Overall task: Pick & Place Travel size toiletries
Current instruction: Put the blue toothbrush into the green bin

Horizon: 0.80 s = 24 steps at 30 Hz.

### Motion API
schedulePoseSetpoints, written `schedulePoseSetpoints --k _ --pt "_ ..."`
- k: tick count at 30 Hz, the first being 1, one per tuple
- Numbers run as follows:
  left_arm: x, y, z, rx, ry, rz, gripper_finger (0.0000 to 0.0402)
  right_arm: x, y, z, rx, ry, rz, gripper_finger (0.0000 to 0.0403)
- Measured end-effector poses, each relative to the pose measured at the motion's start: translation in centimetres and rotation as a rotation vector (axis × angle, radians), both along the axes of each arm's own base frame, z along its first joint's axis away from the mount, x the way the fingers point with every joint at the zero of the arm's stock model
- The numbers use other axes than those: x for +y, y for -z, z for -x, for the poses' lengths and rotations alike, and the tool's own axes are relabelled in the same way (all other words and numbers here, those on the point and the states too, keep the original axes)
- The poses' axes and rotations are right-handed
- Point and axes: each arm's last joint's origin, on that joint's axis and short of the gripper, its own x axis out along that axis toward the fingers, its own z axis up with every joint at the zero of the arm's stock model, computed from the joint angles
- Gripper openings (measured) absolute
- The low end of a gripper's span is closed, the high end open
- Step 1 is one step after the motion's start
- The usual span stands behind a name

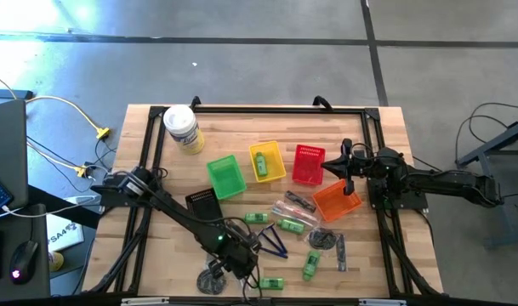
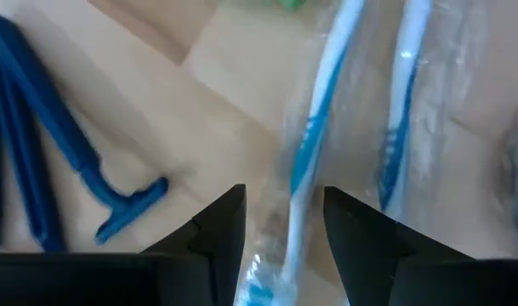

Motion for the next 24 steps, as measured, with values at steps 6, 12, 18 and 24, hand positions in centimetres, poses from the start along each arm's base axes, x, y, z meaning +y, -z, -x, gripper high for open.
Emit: schedulePoseSetpoints --k 6,12,18,24 --pt "0.05 0.03 -0.02 -0.010 -0.010 -0.014 0.0152 0.00 0.05 0.00 0.005 0.000 -0.002 0.0004" --pt "0.11 0.07 0.07 0.000 -0.011 -0.020 0.0152 0.00 0.05 0.00 0.005 0.001 0.004 0.0004" --pt "0.21 0.16 0.23 0.018 -0.009 -0.032 0.0152 0.00 0.04 0.00 0.005 0.002 0.014 0.0004" --pt "0.17 0.34 0.17 0.023 -0.007 -0.030 0.0152 0.00 0.05 0.00 0.006 0.003 0.024 0.0004"
